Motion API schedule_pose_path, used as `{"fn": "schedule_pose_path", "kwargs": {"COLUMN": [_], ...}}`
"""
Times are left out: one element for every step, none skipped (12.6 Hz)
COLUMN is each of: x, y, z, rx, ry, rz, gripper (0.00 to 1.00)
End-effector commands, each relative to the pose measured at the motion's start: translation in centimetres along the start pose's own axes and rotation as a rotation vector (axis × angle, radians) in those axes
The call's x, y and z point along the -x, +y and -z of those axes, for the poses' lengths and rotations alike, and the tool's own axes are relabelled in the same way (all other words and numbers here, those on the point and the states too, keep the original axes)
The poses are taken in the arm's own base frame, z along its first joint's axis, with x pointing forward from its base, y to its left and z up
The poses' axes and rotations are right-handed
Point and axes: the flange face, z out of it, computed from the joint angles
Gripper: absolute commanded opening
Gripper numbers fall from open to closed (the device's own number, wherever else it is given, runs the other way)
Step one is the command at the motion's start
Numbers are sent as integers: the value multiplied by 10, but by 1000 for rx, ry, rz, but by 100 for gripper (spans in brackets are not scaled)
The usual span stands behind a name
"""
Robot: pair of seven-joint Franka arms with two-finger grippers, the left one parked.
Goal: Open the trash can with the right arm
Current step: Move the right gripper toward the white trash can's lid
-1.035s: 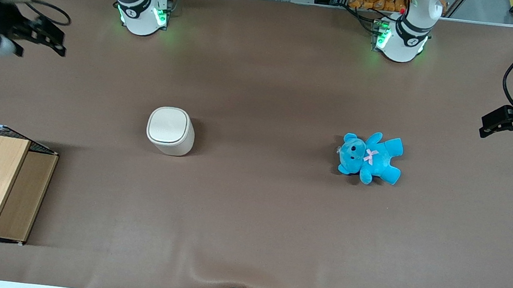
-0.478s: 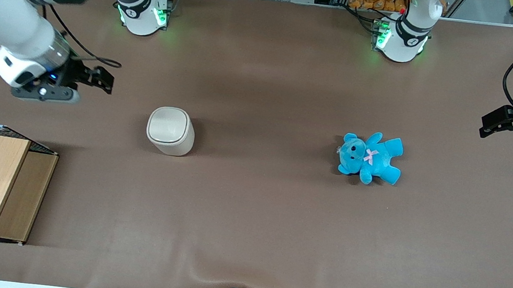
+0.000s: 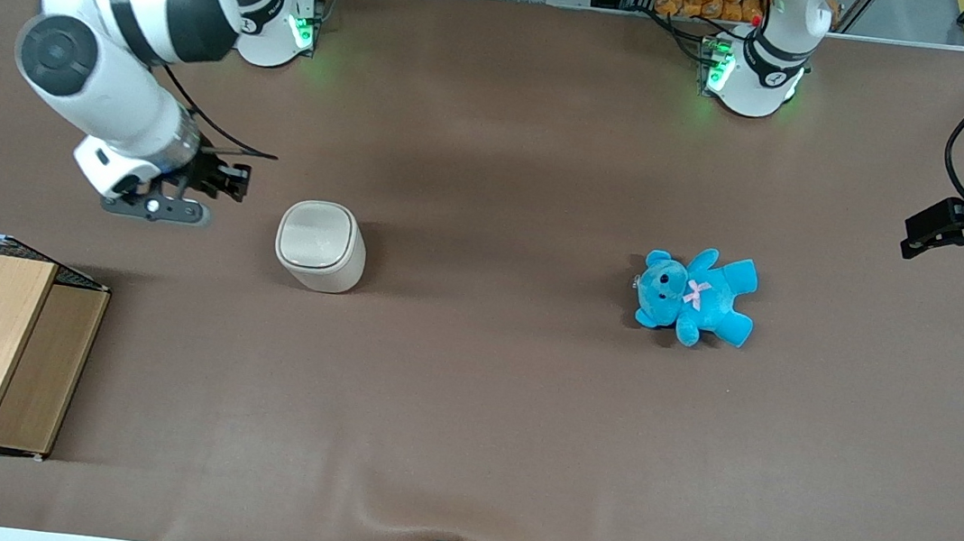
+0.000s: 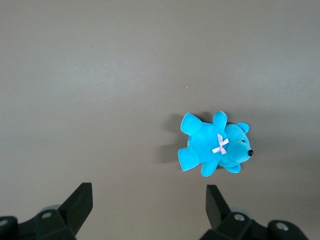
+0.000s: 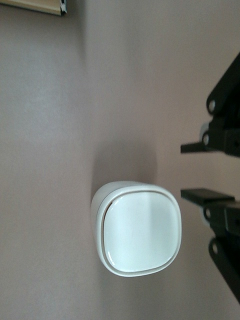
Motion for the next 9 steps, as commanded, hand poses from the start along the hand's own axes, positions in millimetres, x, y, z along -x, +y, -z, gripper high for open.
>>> {"fn": "schedule_pose_path", "kwargs": {"x": [-5, -9, -13, -17, -21, -23, -26, -27, -27], "y": [-23, -24, -25, -27, -28, -30, -30, -32, -37], "z": [-23, -31, -40, -48, -59, -66, -72, -79, -87], "rx": [20, 22, 23, 22, 23, 24, 26, 29, 33], "ry": [-1, -4, -7, -5, -7, -8, -12, -19, -24], "rz": [-26, -27, -27, -28, -28, -26, -27, -25, -18], "gripper": [9, 7, 3, 1, 1, 0, 0, 0, 0]}}
